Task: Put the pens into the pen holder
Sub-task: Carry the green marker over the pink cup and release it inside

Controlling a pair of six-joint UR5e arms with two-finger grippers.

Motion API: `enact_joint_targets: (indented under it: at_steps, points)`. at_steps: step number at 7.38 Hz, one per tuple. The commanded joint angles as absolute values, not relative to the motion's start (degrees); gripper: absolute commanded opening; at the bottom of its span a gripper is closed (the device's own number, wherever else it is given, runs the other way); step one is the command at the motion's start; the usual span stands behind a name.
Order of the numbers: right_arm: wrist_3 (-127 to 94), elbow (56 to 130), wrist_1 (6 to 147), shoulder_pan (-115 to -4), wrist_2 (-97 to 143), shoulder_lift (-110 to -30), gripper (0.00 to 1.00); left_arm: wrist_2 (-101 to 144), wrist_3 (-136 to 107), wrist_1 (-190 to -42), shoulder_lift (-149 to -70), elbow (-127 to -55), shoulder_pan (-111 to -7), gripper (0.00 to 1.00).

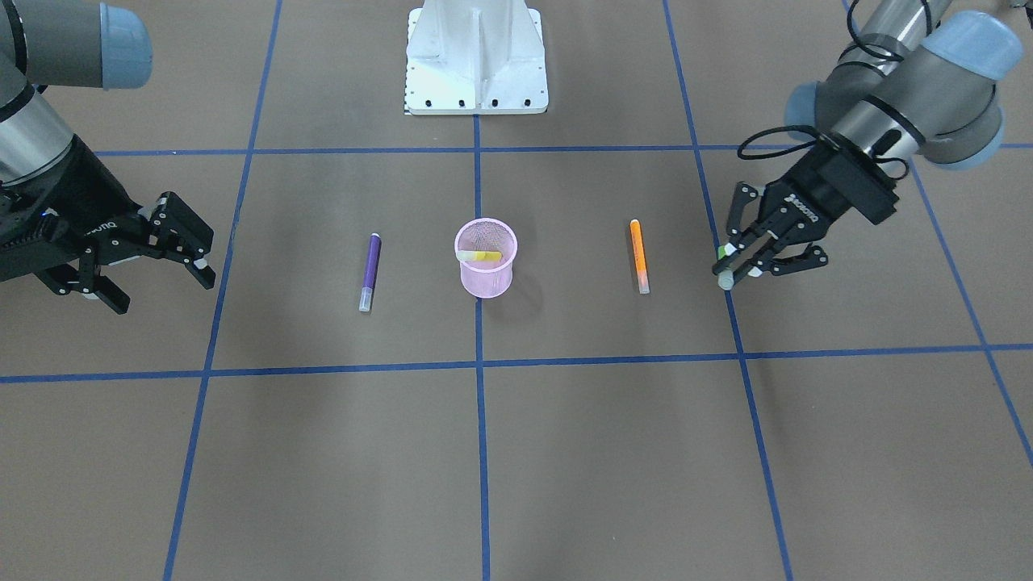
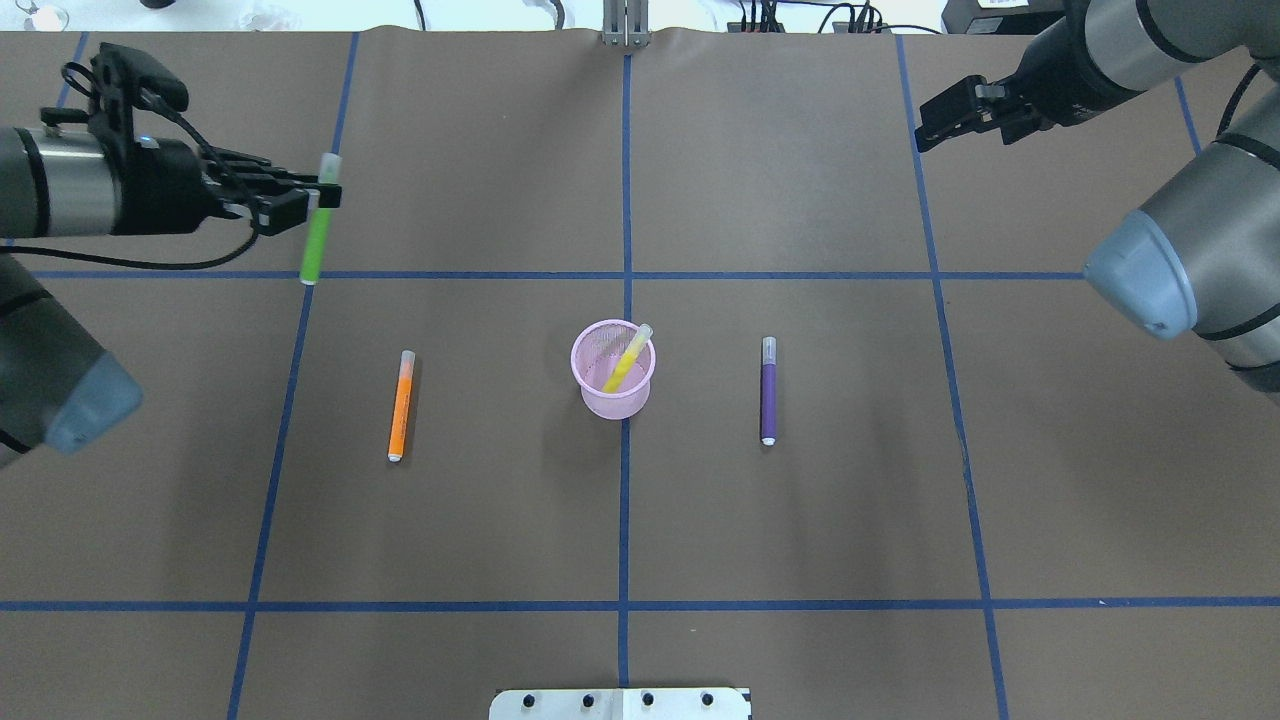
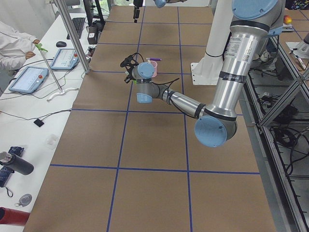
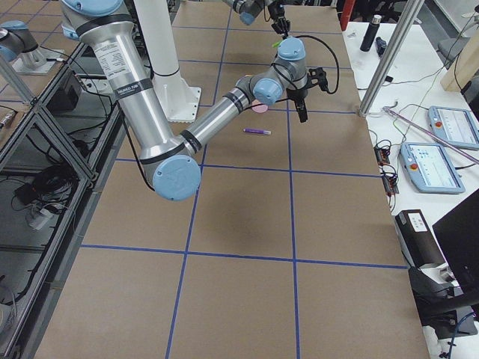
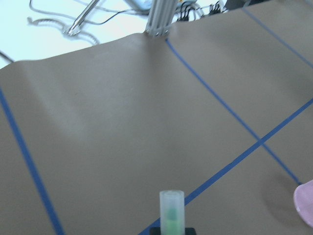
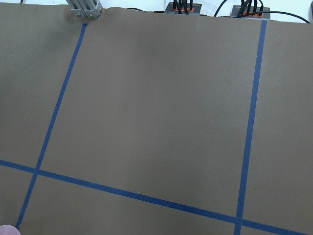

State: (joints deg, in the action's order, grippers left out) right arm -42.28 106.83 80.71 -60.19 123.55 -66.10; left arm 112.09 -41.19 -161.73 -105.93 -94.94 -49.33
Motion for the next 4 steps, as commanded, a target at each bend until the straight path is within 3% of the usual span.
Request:
enact_joint_targets:
  at_steps: [1,4]
  points:
    - [-42.3,106.9,80.6,-60.1,123.2,-65.9,0.99,95.5,-40.4,-168.0,-113.2,-93.7,-35.5,0.00]
    - [-42.3,106.9,80.6,-59.9,123.1,-65.6,0.99,81.2,-34.5,-177.1,-121.1,-84.2,-26.1,0.00]
